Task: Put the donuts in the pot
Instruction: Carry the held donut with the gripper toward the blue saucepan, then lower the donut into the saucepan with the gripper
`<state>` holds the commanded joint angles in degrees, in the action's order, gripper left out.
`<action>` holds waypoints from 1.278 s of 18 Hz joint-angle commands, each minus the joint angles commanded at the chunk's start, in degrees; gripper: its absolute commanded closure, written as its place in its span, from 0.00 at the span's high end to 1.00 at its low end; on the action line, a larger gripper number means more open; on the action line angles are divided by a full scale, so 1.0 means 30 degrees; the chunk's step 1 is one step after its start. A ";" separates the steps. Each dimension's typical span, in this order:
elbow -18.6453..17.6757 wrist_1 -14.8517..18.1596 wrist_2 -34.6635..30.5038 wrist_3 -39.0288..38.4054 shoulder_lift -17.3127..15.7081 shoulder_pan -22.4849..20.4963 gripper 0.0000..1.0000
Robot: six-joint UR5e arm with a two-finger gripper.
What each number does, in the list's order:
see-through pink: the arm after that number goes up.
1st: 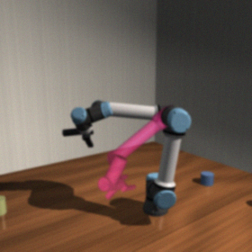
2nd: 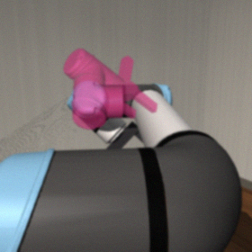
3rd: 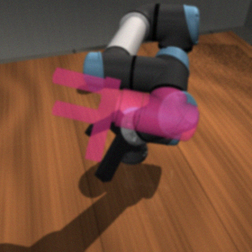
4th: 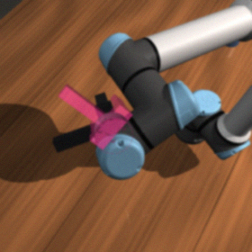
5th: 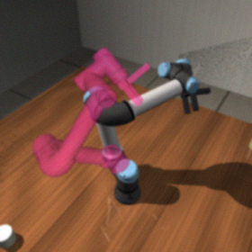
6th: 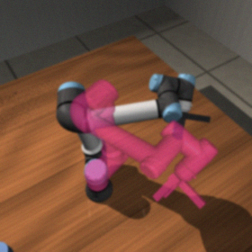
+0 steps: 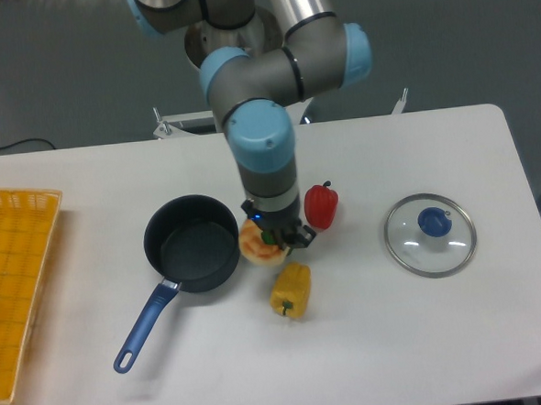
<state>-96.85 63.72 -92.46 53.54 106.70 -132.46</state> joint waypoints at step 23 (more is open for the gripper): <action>-0.2140 -0.2168 -0.0586 -0.1440 -0.0176 0.2376 0.28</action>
<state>-103.27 57.22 -94.22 49.22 106.17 -125.33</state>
